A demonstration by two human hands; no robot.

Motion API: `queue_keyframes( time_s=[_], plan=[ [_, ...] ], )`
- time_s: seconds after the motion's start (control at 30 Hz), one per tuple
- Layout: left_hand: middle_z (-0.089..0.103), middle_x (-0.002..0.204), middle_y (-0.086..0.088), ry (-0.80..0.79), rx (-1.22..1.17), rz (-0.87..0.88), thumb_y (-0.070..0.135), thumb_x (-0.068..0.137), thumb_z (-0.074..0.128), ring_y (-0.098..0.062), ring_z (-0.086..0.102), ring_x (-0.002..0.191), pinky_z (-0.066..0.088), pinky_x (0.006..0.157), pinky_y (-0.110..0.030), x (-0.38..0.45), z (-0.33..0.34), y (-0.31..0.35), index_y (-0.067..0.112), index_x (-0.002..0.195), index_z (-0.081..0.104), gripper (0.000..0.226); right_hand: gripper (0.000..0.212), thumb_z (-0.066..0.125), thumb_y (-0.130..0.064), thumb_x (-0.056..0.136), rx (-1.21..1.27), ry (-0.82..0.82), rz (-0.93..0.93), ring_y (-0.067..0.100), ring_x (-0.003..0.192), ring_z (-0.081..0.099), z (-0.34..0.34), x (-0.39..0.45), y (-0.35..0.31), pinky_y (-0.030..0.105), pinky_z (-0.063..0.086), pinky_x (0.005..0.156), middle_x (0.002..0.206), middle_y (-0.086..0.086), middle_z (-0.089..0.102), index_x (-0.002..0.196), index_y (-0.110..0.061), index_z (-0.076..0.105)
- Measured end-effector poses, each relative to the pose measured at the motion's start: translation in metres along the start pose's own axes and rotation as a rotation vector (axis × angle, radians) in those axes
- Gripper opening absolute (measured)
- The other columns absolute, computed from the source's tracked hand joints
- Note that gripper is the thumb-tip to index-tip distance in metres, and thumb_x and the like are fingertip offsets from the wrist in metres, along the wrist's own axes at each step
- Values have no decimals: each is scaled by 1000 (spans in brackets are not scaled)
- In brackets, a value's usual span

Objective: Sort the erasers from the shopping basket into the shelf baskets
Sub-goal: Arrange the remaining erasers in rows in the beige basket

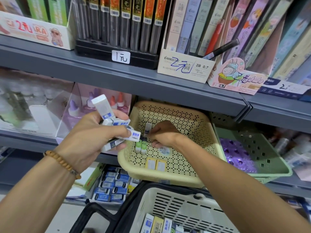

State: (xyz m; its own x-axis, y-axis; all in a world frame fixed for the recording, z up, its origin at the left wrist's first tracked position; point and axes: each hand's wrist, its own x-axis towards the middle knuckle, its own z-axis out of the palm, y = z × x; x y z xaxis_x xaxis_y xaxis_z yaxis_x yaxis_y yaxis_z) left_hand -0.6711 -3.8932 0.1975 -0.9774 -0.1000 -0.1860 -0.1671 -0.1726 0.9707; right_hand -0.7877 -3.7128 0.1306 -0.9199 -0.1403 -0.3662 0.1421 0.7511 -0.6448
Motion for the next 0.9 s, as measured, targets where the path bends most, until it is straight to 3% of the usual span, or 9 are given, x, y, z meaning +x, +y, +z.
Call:
queue_keyframes(
  time_s=[0.13,0.3,0.47,0.53,0.7,0.8,0.87,0.9],
  plan=[
    [74,92,-15,-3,4,0,-15,74,68,-23,74,75,59,57,-33,1,-3,-1,8,91,66,29,19,70,-6,84,-79,53,-10,26,91,72,-5,15,0,46,59,84,96,18,74,100,3,70],
    [75,90,-14,-6,8,9,-15,73,69,-26,74,79,60,58,-34,1,-3,-2,8,91,67,29,4,73,-7,82,-38,35,-19,18,75,75,4,31,-8,33,61,78,73,7,75,84,-3,73],
    [75,91,-14,-4,17,5,-14,73,68,-24,74,77,60,60,-35,2,-3,-1,9,90,66,29,14,66,-12,91,41,14,-26,19,75,75,3,28,-10,40,61,81,79,11,75,93,1,71],
    [74,93,-15,-6,18,3,-14,73,68,-24,74,77,60,60,-35,1,-3,-1,9,90,66,29,19,60,-18,94,-72,2,-60,21,80,74,-2,16,-9,41,60,81,87,12,75,97,-2,70],
    [74,92,-15,-8,18,0,-15,73,68,-25,74,78,60,57,-33,-1,-1,0,8,92,67,29,22,49,-32,101,-332,-235,-48,15,81,70,-17,-35,6,30,58,77,94,2,69,110,-18,63],
    [75,88,-11,-7,20,-5,-14,73,69,-22,74,76,60,58,-33,-4,1,0,12,87,67,29,19,56,-33,98,-282,-342,-63,14,77,63,-17,-58,11,30,60,72,94,-5,57,114,-23,60],
    [75,87,-10,-3,21,-7,-13,73,69,-21,74,75,59,59,-34,-6,3,0,13,85,67,29,33,63,-36,94,-381,-367,-99,14,81,59,-16,-63,12,33,59,74,91,-9,52,124,-26,57],
    [75,87,-10,-3,22,-8,-14,73,69,-21,74,75,59,60,-33,-7,3,0,13,86,67,29,40,66,-37,91,-415,-369,-101,11,80,57,-15,-64,11,31,57,69,90,-12,48,128,-28,54]
  ],
)
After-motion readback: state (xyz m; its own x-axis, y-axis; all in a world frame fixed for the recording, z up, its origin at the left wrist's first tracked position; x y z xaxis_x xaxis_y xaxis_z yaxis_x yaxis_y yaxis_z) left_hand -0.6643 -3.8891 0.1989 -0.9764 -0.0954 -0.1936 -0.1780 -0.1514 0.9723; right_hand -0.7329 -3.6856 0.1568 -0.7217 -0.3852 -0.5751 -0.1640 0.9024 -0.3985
